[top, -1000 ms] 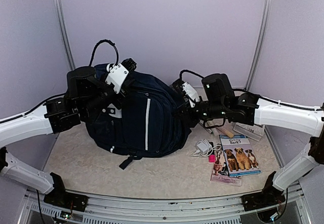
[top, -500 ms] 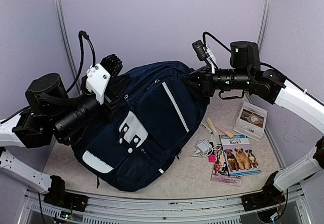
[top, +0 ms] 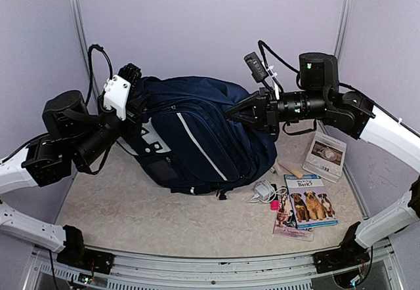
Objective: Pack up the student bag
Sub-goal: Pass from the left arm to the right
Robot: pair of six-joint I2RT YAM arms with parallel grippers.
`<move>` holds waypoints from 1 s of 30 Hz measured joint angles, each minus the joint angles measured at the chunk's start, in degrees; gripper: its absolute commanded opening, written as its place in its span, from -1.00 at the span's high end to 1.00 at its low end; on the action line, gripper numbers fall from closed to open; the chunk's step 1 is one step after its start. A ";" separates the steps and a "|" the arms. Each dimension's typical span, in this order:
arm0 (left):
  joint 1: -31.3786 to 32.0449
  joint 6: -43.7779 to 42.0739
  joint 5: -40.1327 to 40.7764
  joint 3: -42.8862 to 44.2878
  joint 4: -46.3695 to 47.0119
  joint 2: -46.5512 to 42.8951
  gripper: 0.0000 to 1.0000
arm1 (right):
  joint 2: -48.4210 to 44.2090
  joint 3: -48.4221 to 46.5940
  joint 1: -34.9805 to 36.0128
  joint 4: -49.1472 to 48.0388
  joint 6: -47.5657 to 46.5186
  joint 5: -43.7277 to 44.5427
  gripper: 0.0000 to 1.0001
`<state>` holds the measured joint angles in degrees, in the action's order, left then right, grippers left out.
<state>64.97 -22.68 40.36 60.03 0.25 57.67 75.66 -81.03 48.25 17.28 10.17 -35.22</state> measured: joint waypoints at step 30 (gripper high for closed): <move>-0.02 0.24 -26.40 -5.62 -3.78 -12.55 -0.98 | -0.42 4.81 -6.16 -1.68 -19.34 -8.17 1.00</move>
<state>64.95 -22.44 13.96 54.41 -3.53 45.12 75.24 -76.23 42.09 15.59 -9.17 -43.40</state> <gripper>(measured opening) 0.988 0.022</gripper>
